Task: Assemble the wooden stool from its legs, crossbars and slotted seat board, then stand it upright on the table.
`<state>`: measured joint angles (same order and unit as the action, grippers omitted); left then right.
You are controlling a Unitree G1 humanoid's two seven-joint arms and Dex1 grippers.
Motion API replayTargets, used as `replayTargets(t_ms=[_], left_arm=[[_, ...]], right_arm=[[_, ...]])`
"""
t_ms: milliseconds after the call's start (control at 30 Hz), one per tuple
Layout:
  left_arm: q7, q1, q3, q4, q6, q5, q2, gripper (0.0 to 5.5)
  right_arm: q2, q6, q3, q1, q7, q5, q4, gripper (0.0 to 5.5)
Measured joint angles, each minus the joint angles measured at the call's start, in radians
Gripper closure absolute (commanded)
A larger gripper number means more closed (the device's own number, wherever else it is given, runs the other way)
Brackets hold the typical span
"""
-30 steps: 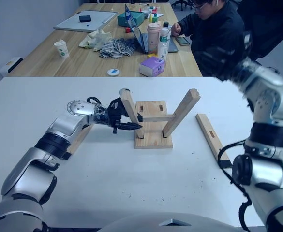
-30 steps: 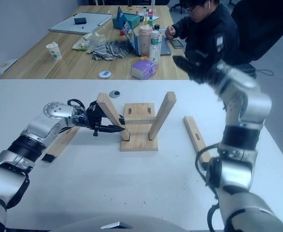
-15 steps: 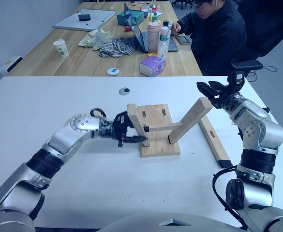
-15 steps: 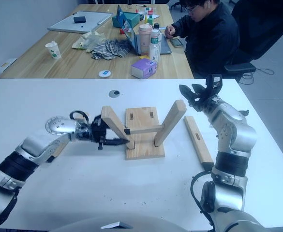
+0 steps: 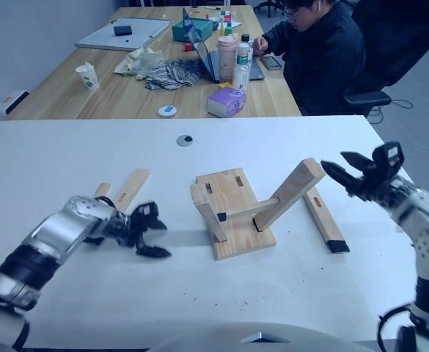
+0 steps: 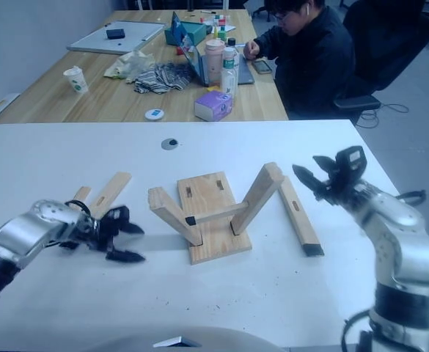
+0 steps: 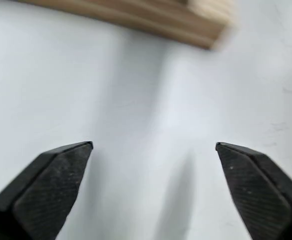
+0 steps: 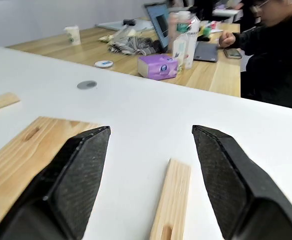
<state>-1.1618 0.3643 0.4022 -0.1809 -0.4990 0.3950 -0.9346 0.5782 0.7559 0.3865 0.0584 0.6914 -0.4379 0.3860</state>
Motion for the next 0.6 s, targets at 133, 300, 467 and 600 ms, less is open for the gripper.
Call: replayTargets(t_ms=[133,300,467,600], left_arm=[[0.090,0.122,-0.134,-0.162,0.073,0.009,0.159,0.23],[0.247,0.200,-0.259,-0.304,0.157,0.006,0.370,0.23],[0.260,0.229,-0.292,-0.332,0.159,-0.019,0.435,0.23],[0.258,0.238,-0.296,-0.366,0.163,-0.042,0.458,0.23]], right_arm=[[0.032,0.040,-0.036,-0.114,0.073,-0.076,0.085,1.33],[-0.023,-0.023,-0.244,-0.291,0.034,-0.020,0.120,1.33],[-0.158,-0.117,-0.368,-0.310,-0.063,0.010,0.085,1.33],[-0.232,-0.170,-0.448,-0.287,-0.126,0.053,0.034,1.83]])
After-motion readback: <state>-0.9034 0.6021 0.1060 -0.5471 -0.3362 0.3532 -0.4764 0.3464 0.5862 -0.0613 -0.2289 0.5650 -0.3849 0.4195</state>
